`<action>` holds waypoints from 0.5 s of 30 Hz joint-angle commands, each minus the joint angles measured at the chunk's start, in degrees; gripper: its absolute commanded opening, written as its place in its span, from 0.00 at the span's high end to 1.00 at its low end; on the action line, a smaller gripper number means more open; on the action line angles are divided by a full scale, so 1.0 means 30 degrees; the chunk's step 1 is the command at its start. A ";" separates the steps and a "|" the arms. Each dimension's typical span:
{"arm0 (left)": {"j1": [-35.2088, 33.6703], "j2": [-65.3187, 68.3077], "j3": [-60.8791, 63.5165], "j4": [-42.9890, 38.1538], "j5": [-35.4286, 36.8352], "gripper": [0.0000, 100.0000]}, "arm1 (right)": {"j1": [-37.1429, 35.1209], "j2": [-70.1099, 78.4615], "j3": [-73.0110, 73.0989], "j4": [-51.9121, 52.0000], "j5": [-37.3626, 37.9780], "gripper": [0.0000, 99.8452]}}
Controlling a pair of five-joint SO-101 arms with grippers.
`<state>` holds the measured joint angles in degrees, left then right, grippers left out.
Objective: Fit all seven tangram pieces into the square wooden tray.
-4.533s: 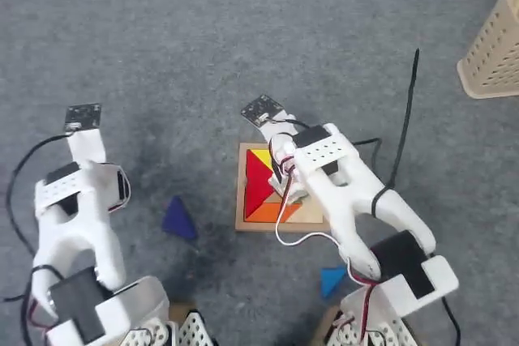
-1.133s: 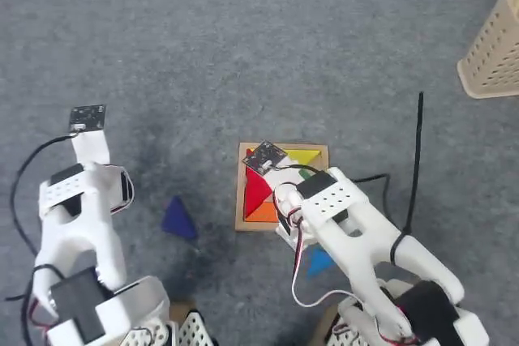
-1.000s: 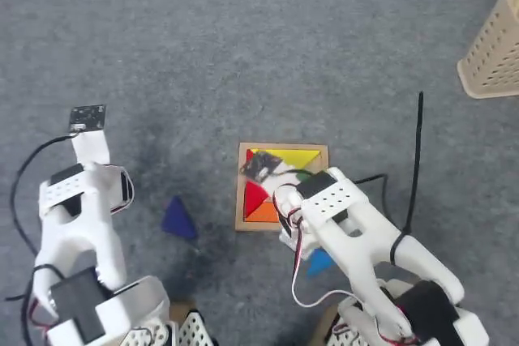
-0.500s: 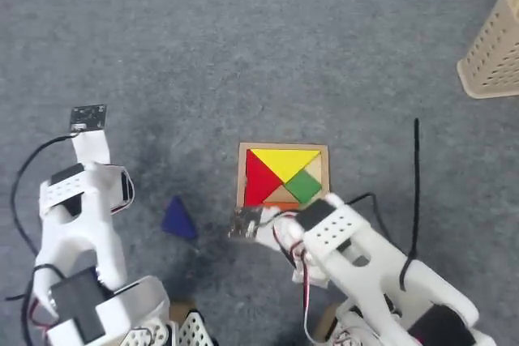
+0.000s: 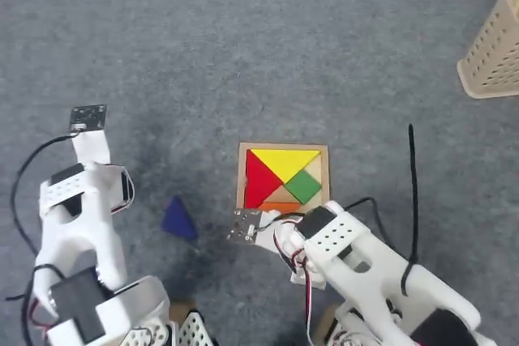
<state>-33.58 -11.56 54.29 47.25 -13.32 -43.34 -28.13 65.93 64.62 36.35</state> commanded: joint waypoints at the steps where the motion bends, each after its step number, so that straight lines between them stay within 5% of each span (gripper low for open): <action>1: 0.0117 -0.0879 -0.0103 -0.0293 0.0176 0.88 | 0.1187 -0.0484 -0.0469 -0.0073 -0.0440 0.99; 8: 0.0088 -0.0879 -0.0103 -0.0293 0.0176 0.88 | 0.5289 -0.0484 -0.2842 0.1128 -0.0381 0.99; 15: 0.0088 -0.0879 -0.0103 -0.0293 0.0176 0.88 | 0.6022 -0.0513 -0.4396 0.4029 0.1348 0.88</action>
<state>-33.58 -11.56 54.29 47.25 -13.32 -27.16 -28.04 56.44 75.25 39.25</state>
